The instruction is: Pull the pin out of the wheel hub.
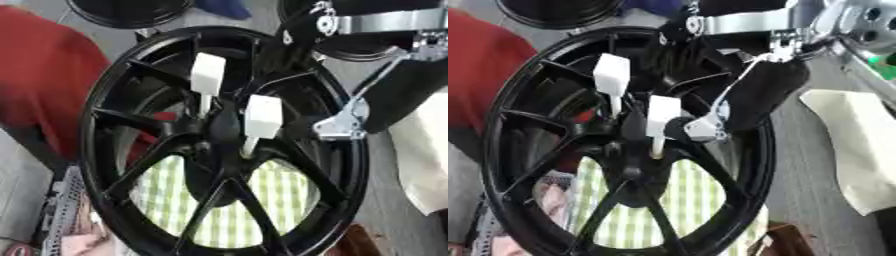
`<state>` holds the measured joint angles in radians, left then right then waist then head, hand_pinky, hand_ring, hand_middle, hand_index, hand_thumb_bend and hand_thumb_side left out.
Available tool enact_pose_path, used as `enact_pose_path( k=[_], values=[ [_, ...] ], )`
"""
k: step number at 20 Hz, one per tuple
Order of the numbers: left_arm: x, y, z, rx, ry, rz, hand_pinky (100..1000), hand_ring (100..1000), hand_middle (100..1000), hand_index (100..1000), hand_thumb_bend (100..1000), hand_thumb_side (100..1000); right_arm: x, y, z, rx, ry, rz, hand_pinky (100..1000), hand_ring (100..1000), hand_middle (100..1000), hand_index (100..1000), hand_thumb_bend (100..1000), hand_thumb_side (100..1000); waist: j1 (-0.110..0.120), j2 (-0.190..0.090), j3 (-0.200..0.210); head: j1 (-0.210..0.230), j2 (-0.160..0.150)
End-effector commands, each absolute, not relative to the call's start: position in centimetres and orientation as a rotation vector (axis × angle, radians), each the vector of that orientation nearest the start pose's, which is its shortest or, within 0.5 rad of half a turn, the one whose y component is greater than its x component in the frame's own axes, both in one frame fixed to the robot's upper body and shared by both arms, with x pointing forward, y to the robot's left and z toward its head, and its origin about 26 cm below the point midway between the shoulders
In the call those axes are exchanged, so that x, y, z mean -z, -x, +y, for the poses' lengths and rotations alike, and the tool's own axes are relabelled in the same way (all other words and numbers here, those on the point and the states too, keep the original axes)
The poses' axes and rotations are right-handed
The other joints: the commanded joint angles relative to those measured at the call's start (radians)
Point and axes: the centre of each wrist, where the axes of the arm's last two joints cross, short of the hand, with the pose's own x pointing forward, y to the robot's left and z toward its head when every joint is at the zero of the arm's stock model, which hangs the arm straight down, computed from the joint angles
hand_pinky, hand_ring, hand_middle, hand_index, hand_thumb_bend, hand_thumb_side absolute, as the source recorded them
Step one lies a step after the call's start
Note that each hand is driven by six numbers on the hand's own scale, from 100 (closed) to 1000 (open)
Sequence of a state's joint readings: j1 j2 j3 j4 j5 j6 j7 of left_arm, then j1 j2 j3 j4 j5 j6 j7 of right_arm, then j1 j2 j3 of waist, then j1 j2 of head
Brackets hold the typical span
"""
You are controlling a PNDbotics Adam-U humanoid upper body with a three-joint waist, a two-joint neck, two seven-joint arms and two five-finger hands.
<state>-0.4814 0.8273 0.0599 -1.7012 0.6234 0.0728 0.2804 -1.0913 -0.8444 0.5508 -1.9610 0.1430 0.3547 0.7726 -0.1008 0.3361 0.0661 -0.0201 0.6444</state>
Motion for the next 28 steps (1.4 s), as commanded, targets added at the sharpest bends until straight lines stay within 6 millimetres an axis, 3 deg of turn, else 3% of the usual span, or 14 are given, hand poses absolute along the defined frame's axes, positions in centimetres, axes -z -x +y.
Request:
enact_pose_path(
  k=[1, 16, 28],
  values=[
    [-29.0, -33.4, 37.2, 0.024, -0.24, -2.143, 792, 696, 567, 766, 287, 448, -37.2, -29.1, -16.2, -1.932, 0.501, -1.552, 755, 786, 773, 880, 393, 423, 0.006, -0.028, 0.002, -0.002, 0.009],
    [-29.0, -33.6, 36.9, 0.03, -0.219, -2.142, 793, 697, 568, 765, 285, 453, -35.5, -31.5, -15.9, -1.853, 0.516, -1.452, 743, 770, 756, 863, 399, 426, 0.001, -0.021, 0.017, 0.006, 0.046],
    [-29.0, -33.7, 36.8, 0.017, -0.212, -2.141, 795, 698, 569, 765, 280, 456, -34.6, -32.2, -15.9, -1.883, 0.471, -1.399, 739, 769, 751, 860, 429, 400, -0.003, -0.019, 0.021, 0.013, 0.074]
  ],
)
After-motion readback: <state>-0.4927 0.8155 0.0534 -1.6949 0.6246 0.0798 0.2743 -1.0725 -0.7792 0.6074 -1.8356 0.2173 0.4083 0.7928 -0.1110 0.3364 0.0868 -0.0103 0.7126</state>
